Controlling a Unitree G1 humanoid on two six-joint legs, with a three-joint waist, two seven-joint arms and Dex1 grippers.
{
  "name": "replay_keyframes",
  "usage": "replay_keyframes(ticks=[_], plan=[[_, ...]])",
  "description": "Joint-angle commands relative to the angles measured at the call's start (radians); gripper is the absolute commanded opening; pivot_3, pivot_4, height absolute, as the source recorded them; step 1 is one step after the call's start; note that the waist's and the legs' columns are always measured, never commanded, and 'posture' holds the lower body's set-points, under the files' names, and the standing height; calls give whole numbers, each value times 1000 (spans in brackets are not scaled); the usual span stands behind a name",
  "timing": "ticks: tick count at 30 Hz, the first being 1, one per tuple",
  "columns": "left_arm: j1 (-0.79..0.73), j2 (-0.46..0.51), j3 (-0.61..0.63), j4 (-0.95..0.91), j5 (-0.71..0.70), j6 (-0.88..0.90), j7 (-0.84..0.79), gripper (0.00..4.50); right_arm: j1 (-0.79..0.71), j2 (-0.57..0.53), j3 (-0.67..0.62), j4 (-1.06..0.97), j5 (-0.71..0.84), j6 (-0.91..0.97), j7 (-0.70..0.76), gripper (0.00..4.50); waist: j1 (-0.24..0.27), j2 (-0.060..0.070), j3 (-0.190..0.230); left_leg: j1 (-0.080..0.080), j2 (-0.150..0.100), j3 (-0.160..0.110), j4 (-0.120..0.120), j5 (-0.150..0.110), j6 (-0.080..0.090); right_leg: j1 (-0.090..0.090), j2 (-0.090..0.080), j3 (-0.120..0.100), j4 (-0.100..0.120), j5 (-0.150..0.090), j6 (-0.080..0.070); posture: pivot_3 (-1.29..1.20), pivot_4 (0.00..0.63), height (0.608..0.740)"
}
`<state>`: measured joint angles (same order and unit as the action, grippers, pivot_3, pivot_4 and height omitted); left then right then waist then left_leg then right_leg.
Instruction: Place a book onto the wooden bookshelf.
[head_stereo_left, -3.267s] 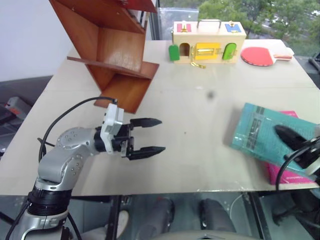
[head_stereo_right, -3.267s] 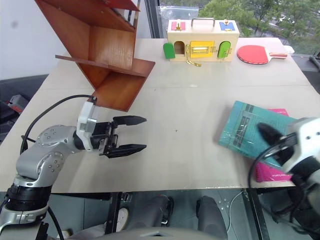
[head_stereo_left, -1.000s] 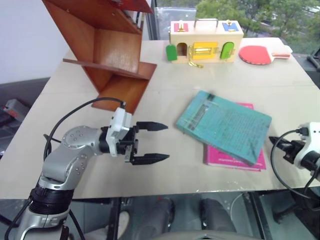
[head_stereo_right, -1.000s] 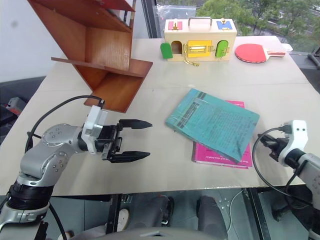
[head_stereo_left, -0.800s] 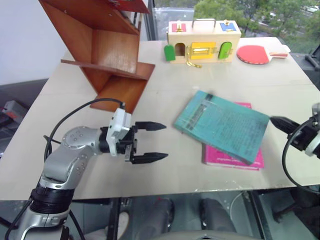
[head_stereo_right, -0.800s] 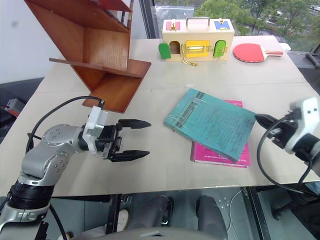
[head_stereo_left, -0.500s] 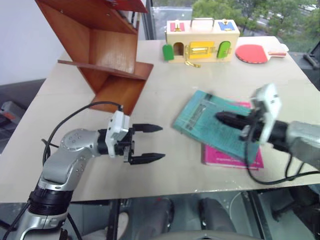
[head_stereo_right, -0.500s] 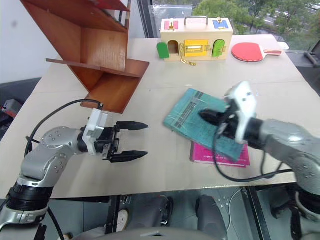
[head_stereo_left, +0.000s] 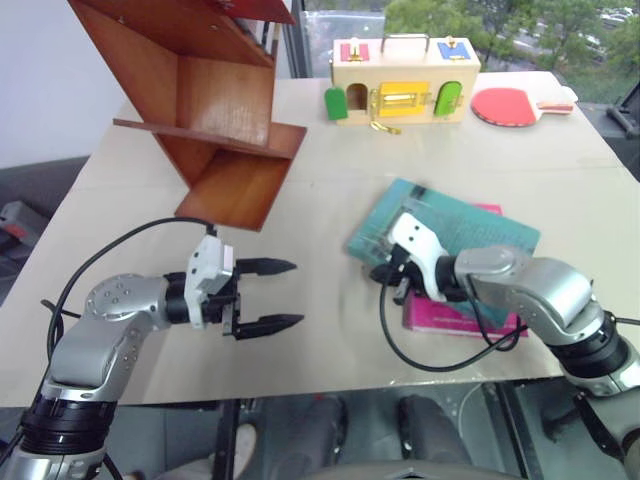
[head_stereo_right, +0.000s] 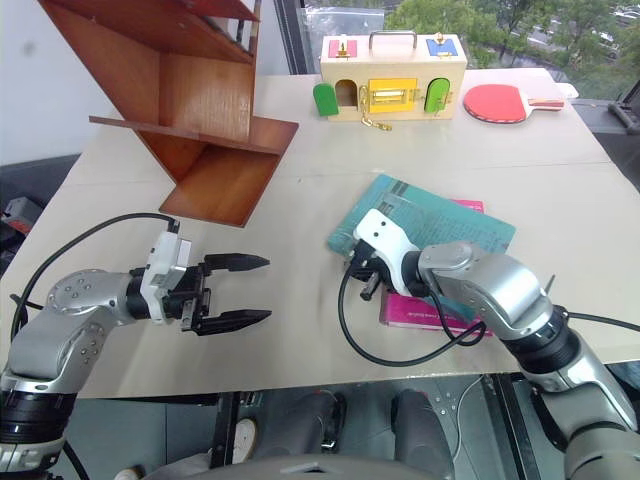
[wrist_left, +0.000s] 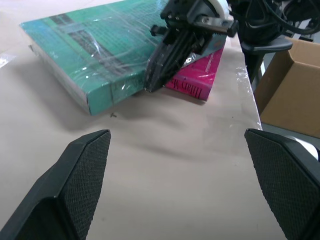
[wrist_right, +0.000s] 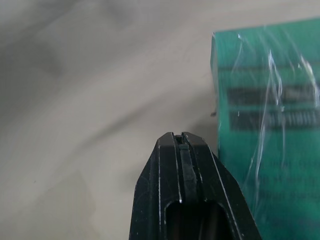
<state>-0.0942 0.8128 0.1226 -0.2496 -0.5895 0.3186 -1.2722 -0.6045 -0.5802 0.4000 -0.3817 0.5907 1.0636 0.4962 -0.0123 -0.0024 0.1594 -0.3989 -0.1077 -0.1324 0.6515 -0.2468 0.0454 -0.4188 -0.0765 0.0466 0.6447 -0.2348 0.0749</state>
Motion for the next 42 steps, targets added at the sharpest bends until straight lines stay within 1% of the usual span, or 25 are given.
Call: replay_keyframes(ticks=[1,4,6,7,9,10,12,13,15,17,19,22,24,26,28,30,36,42], plan=[[10,7,38,-41,-15,-12,11,4500,-52,39,-39,61,-67,-31,-23,22,-1,0,0,0,0,0,0,0,0,0,0,0,0,0,0,0,150,740],[9,3,36,-46,-19,-9,17,4500,-71,48,-97,62,-59,-26,-1,22,1,0,0,0,0,0,0,0,0,0,0,0,0,0,0,0,150,740],[7,0,33,-46,-20,-8,18,4500,-67,41,-129,30,-32,-31,39,22,2,0,0,0,0,0,0,0,0,0,0,0,0,0,0,0,150,740],[5,-2,30,-45,-20,-9,18,4500,-66,59,-185,5,26,-28,61,22,2,0,0,0,0,0,0,0,0,0,0,0,0,0,0,0,150,740],[-1,-8,24,-42,-20,-10,18,4500,-89,109,-306,4,115,-6,52,22,-1,0,0,0,0,0,-1,0,0,0,0,0,0,0,0,0,150,740],[-6,-11,20,-41,-20,-10,17,4500,-110,116,-349,26,112,-16,36,22,-2,0,0,0,0,0,-1,0,0,0,0,0,0,0,0,0,150,740],[-15,-19,16,-44,-23,-6,20,4500,-151,93,-393,97,46,-61,-2,22,-2,0,0,0,0,0,-1,0,0,0,0,1,1,0,0,0,150,740],[-20,-23,13,-45,-23,-5,20,4500,-172,66,-400,157,-13,-95,-29,22,-2,0,0,0,0,0,-1,0,0,0,0,1,1,0,0,0,150,740],[-30,-30,7,-50,-26,1,23,4500,-199,4,-392,276,-125,-164,-64,22,2,0,0,0,-1,0,-1,0,0,0,0,0,1,0,0,0,150,740],[-41,-38,-2,-55,-30,9,27,4500,-212,-69,-357,397,-233,-247,-67,22,8,0,0,1,-2,0,-1,0,0,0,-1,-1,1,0,0,0,150,740],[-51,-44,-13,-60,-29,14,32,4500,-219,-124,-332,508,-302,-320,-32,22,9,0,0,0,-4,0,-1,0,0,0,-1,-1,1,0,-1,0,150,740],[-60,-55,-27,-66,-28,22,40,4500,-213,-180,-282,641,-386,-408,50,22,-6,0,0,-1,-5,1,-2,0,0,-1,-2,2,1,0,-1,0,150,740],[-65,-61,-32,-69,-25,26,43,4500,-191,-205,-261,683,-409,-429,116,22,-12,0,0,-1,-2,3,-3,0,0,-2,-1,4,1,0,-1,0,150,740],[-68,-64,-34,-70,-24,28,46,4500,-163,-218,-280,656,-383,-396,172,22,-18,0,0,-1,-2,3,-3,0,0,-2,-1,4,1,0,-1,0,150,740],[-70,-65,-34,-70,-24,30,48,4500,-122,-238,-301,577,-348,-353,227,22,-20,0,0,-1,-2,3,-3,0,0,-2,-1,4,1,0,-1,0,150,740],[-70,-64,-34,-70,-25,30,50,4500,-68,-259,-325,478,-322,-311,253,22,-22,1,1,-1,-2,3,-3,0,0,-2,-1,5,1,0,0,0,150,740],[-81,-69,-44,-60,-20,31,49,4500,70,-302,-392,255,-276,-199,255,22,-14,1,1,-1,-2,2,-2,0,0,-1,-1,3,1,0,0,0,150,740],[-109,-80,-62,-33,-9,27,39,4500,127,-284,-436,119,-243,-108,216,22,-2,1,1,0,-2,2,-1,0,0,-1,-1,3,2,0,0,0,150,740]])
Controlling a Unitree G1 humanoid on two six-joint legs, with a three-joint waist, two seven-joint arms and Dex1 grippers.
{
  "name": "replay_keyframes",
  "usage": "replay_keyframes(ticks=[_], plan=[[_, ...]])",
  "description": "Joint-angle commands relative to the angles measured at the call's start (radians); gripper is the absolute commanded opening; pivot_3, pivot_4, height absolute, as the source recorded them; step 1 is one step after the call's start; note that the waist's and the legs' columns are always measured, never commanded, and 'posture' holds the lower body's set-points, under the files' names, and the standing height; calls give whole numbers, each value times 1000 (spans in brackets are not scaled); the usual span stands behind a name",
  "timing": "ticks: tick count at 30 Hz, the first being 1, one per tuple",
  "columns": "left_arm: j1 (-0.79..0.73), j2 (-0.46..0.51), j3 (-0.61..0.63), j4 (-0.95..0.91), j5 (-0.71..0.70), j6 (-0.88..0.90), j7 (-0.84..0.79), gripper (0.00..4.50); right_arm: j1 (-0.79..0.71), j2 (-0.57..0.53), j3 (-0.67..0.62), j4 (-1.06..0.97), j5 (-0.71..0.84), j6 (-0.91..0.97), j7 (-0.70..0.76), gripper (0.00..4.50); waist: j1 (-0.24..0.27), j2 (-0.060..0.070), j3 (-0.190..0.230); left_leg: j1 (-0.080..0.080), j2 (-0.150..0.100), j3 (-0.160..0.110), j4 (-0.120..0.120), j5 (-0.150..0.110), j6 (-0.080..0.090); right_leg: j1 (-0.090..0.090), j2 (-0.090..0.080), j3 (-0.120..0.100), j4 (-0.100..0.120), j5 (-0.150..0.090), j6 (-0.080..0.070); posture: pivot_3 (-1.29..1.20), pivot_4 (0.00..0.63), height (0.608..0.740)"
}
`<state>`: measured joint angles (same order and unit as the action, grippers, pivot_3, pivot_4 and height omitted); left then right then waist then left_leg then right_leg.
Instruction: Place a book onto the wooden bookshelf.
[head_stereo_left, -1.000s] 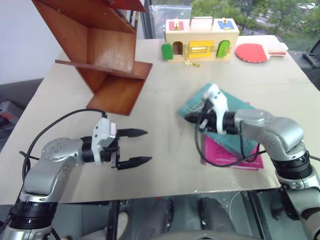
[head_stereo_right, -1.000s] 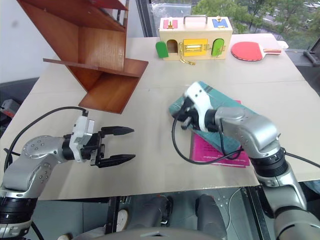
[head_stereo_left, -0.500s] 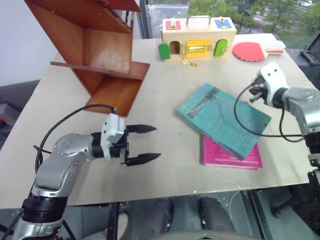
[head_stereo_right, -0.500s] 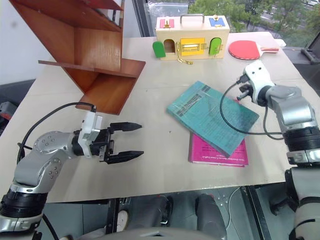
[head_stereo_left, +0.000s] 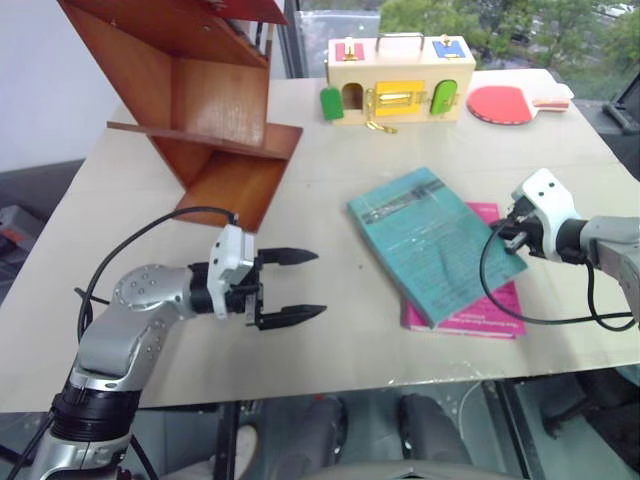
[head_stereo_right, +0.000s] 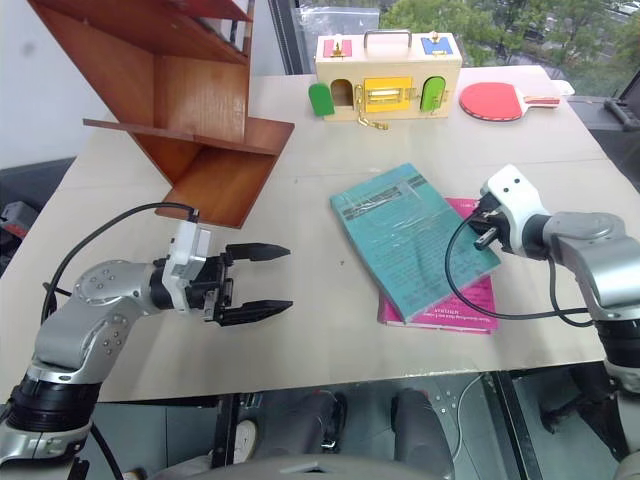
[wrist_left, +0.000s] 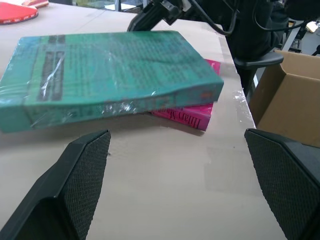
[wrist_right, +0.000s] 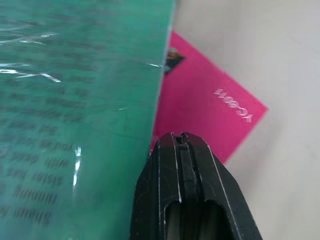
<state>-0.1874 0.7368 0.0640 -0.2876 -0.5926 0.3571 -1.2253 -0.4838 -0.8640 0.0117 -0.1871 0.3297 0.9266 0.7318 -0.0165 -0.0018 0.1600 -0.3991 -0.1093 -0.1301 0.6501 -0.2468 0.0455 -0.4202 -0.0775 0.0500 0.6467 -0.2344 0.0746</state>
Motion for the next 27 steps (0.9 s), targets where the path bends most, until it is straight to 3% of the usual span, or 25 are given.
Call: replay_keyframes(ticks=[1,5,9,12,15,16,18,23,24,27], plan=[[-19,-5,-5,8,-5,-12,-9,4500,10,2,-48,-83,18,33,-24,22,3,0,0,0,0,0,0,0,0,0,0,0,0,0,0,0,150,740],[-19,-11,-10,16,7,-16,4,4500,54,10,-88,-116,18,38,-56,22,6,0,0,0,0,0,0,0,0,0,0,0,0,0,0,0,150,740],[-7,-32,1,13,2,-9,43,4500,239,2,-255,-197,-32,-171,-76,22,21,0,0,-1,0,-1,0,0,0,0,-1,-1,-1,0,0,0,150,740],[0,-34,2,13,3,-15,46,4500,351,16,-377,-255,-4,-229,-58,22,30,0,0,-1,-1,0,0,0,0,0,0,-1,-1,0,0,0,150,740],[3,-33,1,27,7,-27,37,4500,487,64,-590,-353,127,-205,7,810,31,0,0,1,0,0,1,0,0,1,0,0,0,0,0,0,150,740],[2,-32,0,35,8,-30,33,4500,534,78,-646,-398,169,-203,33,1528,30,0,0,2,0,-1,1,0,0,3,0,-1,0,0,0,0,150,740],[-3,-29,-5,53,12,-30,27,4500,612,99,-718,-496,254,-186,72,1964,31,0,0,2,1,0,1,0,0,3,0,-1,0,0,0,0,150,740],[-30,-33,-5,93,-12,36,53,4500,799,119,-849,-714,492,-118,99,4213,30,1,-1,4,1,-1,2,-3,5,6,0,-2,1,0,0,0,150,740],[-42,-40,-5,106,-23,70,71,4500,843,126,-868,-757,535,-112,92,4444,31,0,-1,5,1,-2,2,-3,5,7,0,-2,0,0,0,0,150,740],[-72,-70,-3,134,-34,150,147,4500,923,141,-883,-834,591,-131,43,4444,31,0,-2,5,1,-2,3,-3,5,8,0,-4,1,0,1,0,150,740]])
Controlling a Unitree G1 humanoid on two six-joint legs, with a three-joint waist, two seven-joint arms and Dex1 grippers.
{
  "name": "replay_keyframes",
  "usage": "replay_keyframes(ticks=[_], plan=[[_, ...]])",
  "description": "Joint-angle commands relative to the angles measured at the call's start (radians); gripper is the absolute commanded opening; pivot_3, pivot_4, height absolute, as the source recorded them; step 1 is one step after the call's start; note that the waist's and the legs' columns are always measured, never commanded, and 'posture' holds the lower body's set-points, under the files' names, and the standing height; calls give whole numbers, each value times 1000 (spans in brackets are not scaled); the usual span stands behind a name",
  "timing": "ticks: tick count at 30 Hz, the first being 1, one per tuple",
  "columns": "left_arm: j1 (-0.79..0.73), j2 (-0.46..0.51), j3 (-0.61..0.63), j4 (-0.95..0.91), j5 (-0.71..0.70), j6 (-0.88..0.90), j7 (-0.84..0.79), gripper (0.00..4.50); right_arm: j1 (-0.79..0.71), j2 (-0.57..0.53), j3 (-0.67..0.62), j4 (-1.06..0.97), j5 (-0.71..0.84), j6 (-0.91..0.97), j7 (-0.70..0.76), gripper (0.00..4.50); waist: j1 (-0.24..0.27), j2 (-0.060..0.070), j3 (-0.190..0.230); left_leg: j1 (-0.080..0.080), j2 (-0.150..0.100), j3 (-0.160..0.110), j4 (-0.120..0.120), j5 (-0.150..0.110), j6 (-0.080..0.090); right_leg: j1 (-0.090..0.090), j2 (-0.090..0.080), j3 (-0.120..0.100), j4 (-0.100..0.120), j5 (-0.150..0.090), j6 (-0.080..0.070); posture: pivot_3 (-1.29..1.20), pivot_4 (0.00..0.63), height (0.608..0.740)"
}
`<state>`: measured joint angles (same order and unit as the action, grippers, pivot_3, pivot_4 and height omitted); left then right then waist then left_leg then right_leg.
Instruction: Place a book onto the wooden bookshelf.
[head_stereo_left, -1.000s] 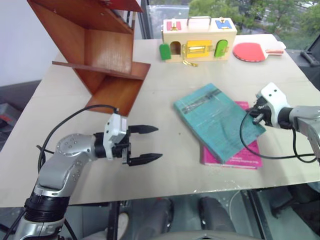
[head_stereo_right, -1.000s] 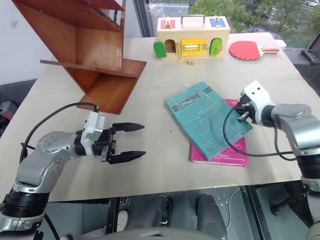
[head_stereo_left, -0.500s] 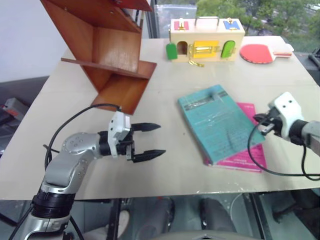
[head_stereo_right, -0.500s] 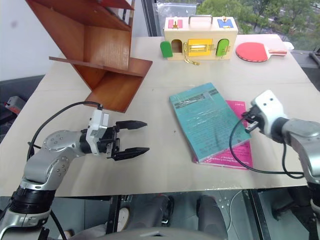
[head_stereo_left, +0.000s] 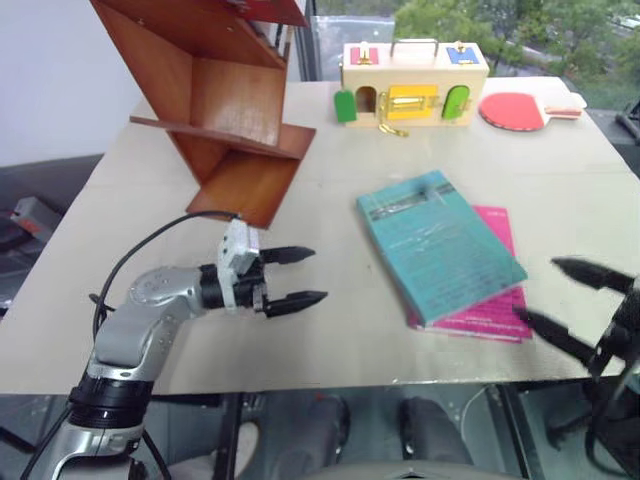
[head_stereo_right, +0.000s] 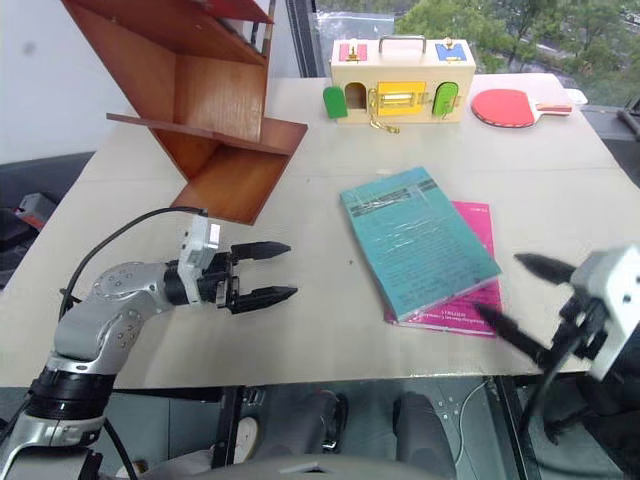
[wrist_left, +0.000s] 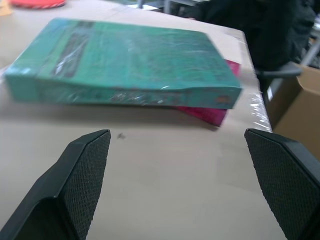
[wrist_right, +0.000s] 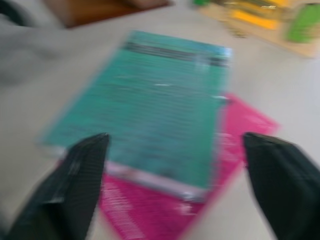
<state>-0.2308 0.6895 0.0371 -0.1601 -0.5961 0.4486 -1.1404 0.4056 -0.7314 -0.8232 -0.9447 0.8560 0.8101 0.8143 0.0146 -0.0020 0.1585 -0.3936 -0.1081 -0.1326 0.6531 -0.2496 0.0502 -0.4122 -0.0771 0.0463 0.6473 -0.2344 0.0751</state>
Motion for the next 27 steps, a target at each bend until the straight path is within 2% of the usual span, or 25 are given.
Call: replay_keyframes(ticks=[1,3,6,9,12,15,21,27], plan=[[-34,-29,25,9,-31,72,77,4500,47,7,-49,-87,78,-21,-56,4444,0,-1,0,0,0,0,0,0,0,0,0,0,0,0,0,0,150,740],[-56,-35,24,13,-81,211,121,4500,84,-9,-22,-100,97,-80,-80,4444,-1,-2,-1,0,0,1,1,0,0,0,0,0,0,0,0,0,150,740],[-134,-72,37,77,-209,471,199,4500,65,-40,87,-102,113,-141,-168,4444,0,-4,-1,0,0,0,1,0,0,0,0,0,0,0,0,0,150,740],[-198,-121,36,141,-245,638,289,4500,45,-79,197,-102,88,-192,-248,4444,0,-5,-2,0,0,-1,2,0,-1,0,0,-2,1,0,0,0,150,740],[-284,-222,81,248,-298,816,407,4500,25,-111,293,-102,52,-232,-301,4444,0,-6,-1,0,-1,-1,2,3,-5,0,1,-1,1,0,0,0,150,740],[-355,-311,152,342,-336,939,492,4500,17,-136,333,-102,55,-265,-342,4444,0,-7,-1,-1,-1,-1,4,3,-5,0,4,-2,2,0,1,0,150,740],[-470,-469,299,521,-344,1048,648,4500,31,-194,372,-102,63,-325,-388,4444,1,-9,-1,-2,-1,-1,7,3,-5,0,4,-1,4,0,1,0,150,740],[-504,-569,356,582,-326,1074,732,4500,74,-242,364,-102,77,-379,-415,4444,2,-10,-1,-2,-2,-1,9,3,-6,0,4,-1,5,0,1,0,150,740]])
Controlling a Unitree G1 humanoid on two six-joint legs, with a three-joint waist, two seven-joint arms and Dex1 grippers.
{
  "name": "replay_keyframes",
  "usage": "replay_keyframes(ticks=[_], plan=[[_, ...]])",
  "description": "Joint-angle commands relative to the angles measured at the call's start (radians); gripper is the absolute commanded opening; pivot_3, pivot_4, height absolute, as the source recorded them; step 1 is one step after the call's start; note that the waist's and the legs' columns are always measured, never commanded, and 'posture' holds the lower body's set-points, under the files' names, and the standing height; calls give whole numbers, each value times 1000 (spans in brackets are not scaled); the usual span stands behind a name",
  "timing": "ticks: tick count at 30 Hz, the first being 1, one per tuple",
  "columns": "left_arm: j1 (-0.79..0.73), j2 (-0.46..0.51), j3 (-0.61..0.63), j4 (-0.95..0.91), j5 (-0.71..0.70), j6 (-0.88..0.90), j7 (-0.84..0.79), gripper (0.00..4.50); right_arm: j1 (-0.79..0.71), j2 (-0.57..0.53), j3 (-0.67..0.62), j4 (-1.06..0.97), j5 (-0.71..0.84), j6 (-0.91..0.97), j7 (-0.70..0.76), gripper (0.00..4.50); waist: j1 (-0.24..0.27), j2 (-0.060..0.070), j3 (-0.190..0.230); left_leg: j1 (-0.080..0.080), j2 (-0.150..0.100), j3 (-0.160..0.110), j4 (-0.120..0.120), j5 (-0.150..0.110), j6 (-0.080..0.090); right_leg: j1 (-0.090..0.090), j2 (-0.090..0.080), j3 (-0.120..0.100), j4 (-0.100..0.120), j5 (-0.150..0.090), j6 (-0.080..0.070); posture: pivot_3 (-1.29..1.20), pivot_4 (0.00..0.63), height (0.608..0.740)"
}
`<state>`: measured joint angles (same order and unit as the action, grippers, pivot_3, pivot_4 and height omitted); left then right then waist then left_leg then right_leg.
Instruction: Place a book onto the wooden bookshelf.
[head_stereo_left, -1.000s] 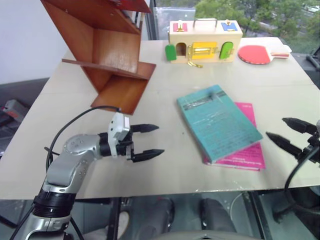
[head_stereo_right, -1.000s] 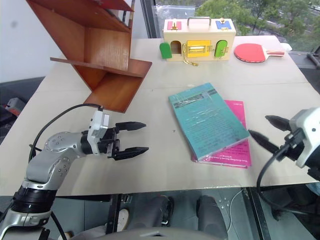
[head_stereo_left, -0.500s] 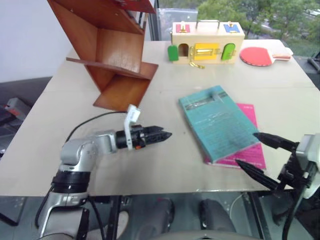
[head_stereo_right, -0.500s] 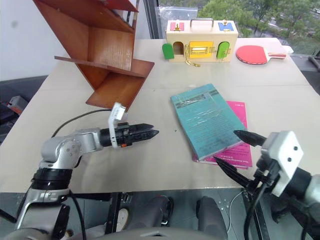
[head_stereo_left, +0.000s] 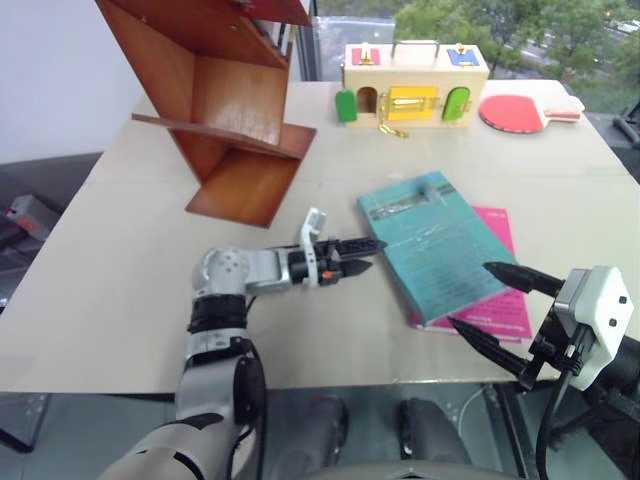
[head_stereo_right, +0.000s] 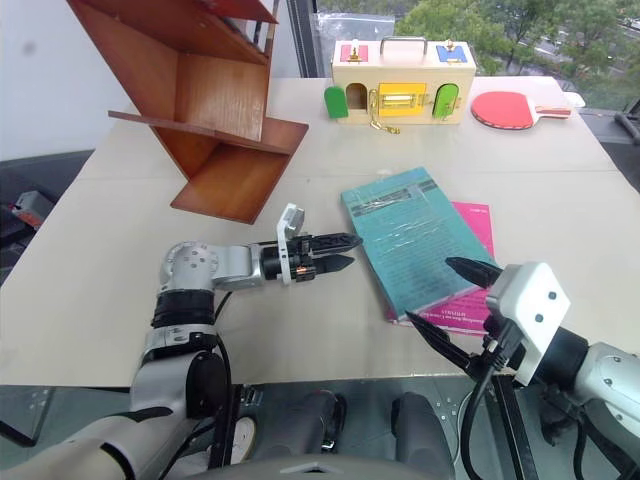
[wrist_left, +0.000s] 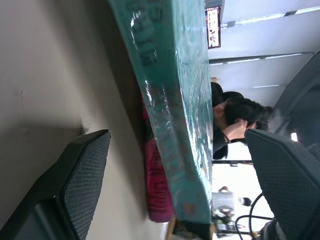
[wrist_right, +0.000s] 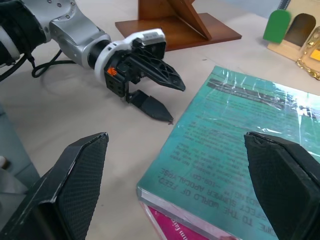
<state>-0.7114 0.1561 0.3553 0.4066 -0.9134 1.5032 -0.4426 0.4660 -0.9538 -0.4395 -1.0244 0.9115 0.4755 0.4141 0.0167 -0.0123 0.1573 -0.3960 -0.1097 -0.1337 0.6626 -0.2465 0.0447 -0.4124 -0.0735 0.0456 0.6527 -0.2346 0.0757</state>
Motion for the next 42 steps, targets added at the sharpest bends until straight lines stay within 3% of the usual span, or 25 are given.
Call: replay_keyframes(ticks=[1,13,16,19,20,25,26,32,42], plan=[[-24,-60,44,17,-7,14,49,4500,30,-30,-32,-23,27,-55,-14,4444,0,0,0,0,0,0,1,0,0,0,0,0,0,0,0,0,150,740],[-16,-248,92,36,7,-94,164,4500,118,-90,-92,-23,55,-112,-44,4444,7,-2,0,-1,-1,0,3,0,0,0,-4,0,2,0,0,0,150,740],[-15,-272,117,62,9,-131,197,3874,124,-96,-110,-23,64,-109,-46,4500,9,-2,0,-1,-1,0,3,0,0,1,-4,0,2,0,0,0,150,740],[-12,-278,136,67,-5,-132,216,2681,130,-100,-117,-23,67,-110,-48,4500,10,-3,-1,-1,-1,0,4,0,0,1,-4,0,2,0,1,0,150,740],[-9,-278,138,64,-8,-128,220,2103,132,-100,-121,-23,69,-111,-47,4500,10,-3,-1,-1,-1,0,4,0,0,1,-4,-1,2,0,1,0,150,740],[-6,-248,190,46,-59,-77,236,263,131,-85,-130,-23,65,-97,-47,4500,10,-3,-1,-1,-1,0,4,0,0,1,-4,0,3,0,1,0,150,740],[-8,-241,200,41,-70,-70,243,87,131,-80,-133,-23,60,-94,-43,4500,9,-3,-1,-1,-1,0,4,0,0,1,-4,-1,3,0,1,0,150,740],[-42,-146,294,24,-172,-13,244,87,85,-24,-204,-18,139,-91,-19,4500,3,-4,-1,-1,-1,0,4,0,0,0,-3,0,4,-1,1,0,150,740],[-107,83,128,-142,-161,-40,26,87,-232,-8,-85,80,223,-84,-51,4500,4,-6,1,-2,-2,0,5,0,0,0,0,0,4,0,0,0,150,740]])
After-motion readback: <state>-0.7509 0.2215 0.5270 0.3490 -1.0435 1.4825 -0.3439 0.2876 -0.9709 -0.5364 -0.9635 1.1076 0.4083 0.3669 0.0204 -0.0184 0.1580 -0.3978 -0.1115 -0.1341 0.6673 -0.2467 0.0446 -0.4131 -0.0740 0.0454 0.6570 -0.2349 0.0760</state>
